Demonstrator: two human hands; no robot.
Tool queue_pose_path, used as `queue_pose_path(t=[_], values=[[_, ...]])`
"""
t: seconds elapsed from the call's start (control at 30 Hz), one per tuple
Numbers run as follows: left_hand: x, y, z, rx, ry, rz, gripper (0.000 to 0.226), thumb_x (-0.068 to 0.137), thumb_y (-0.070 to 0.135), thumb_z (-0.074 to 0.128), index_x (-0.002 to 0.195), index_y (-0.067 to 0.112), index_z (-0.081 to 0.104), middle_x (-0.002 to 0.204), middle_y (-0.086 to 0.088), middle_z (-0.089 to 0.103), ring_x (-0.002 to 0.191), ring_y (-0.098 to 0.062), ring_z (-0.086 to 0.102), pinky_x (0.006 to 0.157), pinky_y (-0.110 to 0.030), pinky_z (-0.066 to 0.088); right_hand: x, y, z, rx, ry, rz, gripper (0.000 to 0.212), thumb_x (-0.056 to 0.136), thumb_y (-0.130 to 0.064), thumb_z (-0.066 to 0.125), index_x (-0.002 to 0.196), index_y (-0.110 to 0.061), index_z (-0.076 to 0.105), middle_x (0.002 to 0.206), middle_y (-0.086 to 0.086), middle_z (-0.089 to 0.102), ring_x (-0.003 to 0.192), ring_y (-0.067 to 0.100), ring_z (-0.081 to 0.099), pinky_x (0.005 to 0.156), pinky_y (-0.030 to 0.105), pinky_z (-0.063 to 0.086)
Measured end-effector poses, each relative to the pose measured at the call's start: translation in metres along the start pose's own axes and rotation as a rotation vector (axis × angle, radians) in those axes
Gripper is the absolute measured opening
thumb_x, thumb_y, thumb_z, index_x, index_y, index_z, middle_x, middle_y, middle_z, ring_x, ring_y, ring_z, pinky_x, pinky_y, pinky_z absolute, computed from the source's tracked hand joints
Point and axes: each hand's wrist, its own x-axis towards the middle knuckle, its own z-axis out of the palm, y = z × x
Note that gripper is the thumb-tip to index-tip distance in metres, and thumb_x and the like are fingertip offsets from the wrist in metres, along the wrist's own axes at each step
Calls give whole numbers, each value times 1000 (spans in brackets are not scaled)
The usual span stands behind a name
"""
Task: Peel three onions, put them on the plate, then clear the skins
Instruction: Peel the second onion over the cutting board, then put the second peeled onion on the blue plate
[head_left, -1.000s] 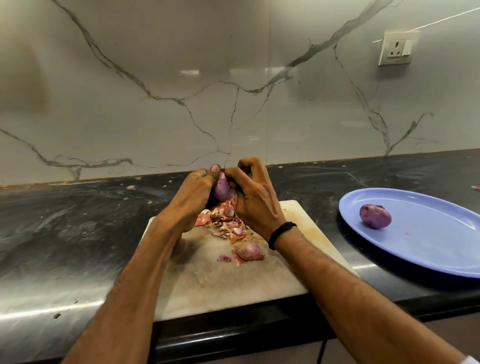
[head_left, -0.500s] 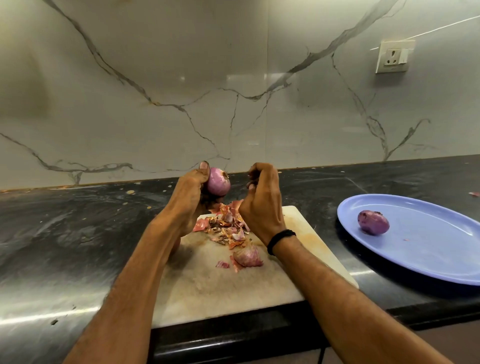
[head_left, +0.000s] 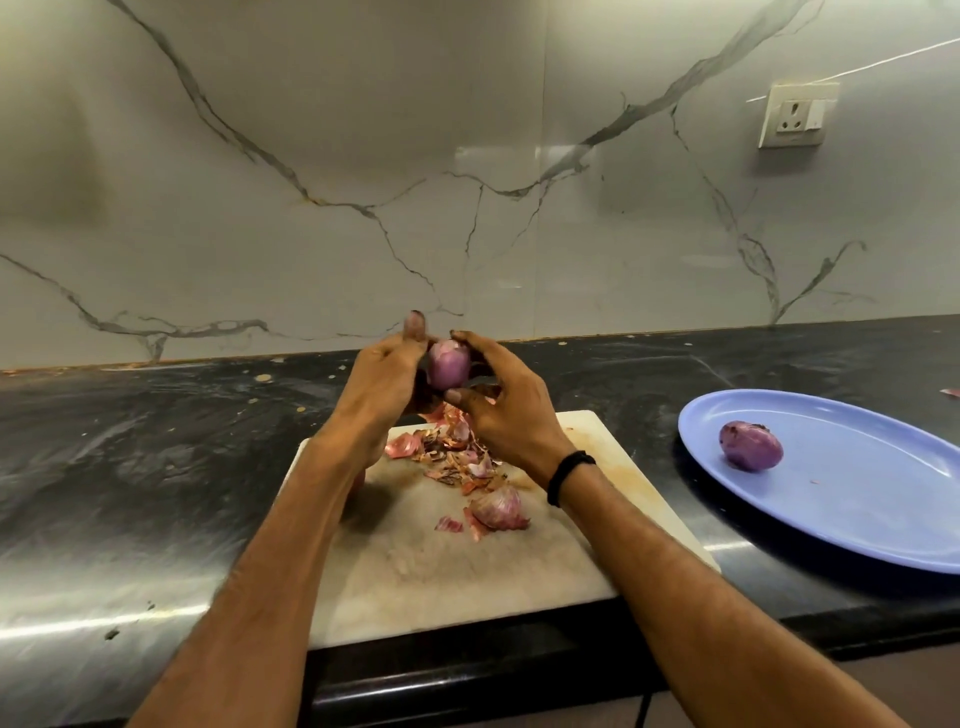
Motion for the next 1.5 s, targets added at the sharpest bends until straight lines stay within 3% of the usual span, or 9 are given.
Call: queue_pose_path(t=[0.07, 0.2, 0.4, 0.57, 1.0, 1.13, 1.27, 1.43, 1.5], values=[[2, 0, -2, -19, 56, -4, 44, 105, 50, 35, 97, 24, 69, 98, -8, 71, 85, -25, 68, 80, -38, 59, 2, -2, -5, 160, -42, 126, 60, 85, 0, 70, 138, -18, 48, 131, 4, 57, 117, 16, 56, 101, 34, 49], [5, -2, -7, -20, 79, 33, 35, 107, 34, 43, 96, 21, 73, 95, -12, 74, 88, -29, 69, 83, -39, 58, 3, -4, -8, 413, -36, 224, 55, 89, 9, 59, 136, -17, 49, 132, 6, 55, 121, 17, 55, 100, 30, 49], [8, -6, -9, 116, 92, 170, 16, 98, 20, 63, 109, 15, 73, 96, -4, 75, 88, -16, 73, 68, -19, 58, 4, -3, -9, 492, -34, 243, 54, 90, 11, 56, 137, -14, 47, 130, 3, 54, 121, 18, 55, 101, 34, 49], [10, -11, -13, 249, 118, 269, 19, 85, 20, 78, 103, 18, 78, 96, 3, 76, 93, -10, 72, 88, -34, 60, 4, 0, -7, 552, -59, 254, 55, 90, 14, 53, 137, -14, 46, 134, 7, 52, 122, 21, 56, 100, 41, 50], [4, -5, -12, 244, 96, 428, 26, 80, 20, 81, 105, 12, 79, 100, 0, 78, 94, -10, 74, 88, -37, 61, 6, -1, -18, 1015, -125, 414, 57, 89, 25, 37, 135, -8, 48, 131, 13, 57, 117, 31, 61, 100, 45, 49], [5, -7, -12, 271, 84, 442, 26, 81, 21, 81, 105, 13, 79, 100, 0, 78, 95, -11, 74, 88, -38, 61, 6, -3, -19, 1033, -149, 416, 56, 89, 23, 41, 135, -8, 49, 135, 17, 54, 119, 32, 60, 99, 43, 50], [6, -11, -10, 318, 130, 420, 19, 86, 22, 78, 104, 18, 79, 97, 6, 77, 91, -6, 72, 87, -32, 61, 5, -5, -16, 1022, -120, 457, 44, 90, 9, 56, 132, -3, 49, 129, 22, 57, 113, 32, 63, 93, 41, 55], [8, -18, -9, 441, 231, 379, 23, 94, 20, 71, 115, 13, 75, 108, -3, 76, 83, -1, 66, 79, -14, 53, 3, 0, -15, 766, 33, 522, 32, 91, -14, 66, 120, -3, 60, 114, 17, 65, 102, 30, 67, 87, 42, 57], [6, -17, -10, 481, 242, 360, 25, 95, 18, 69, 119, 10, 72, 114, -7, 74, 95, -10, 67, 89, -24, 55, 1, -1, -22, 634, 96, 507, 35, 87, -13, 72, 118, -6, 59, 112, 16, 64, 97, 28, 68, 83, 41, 59]])
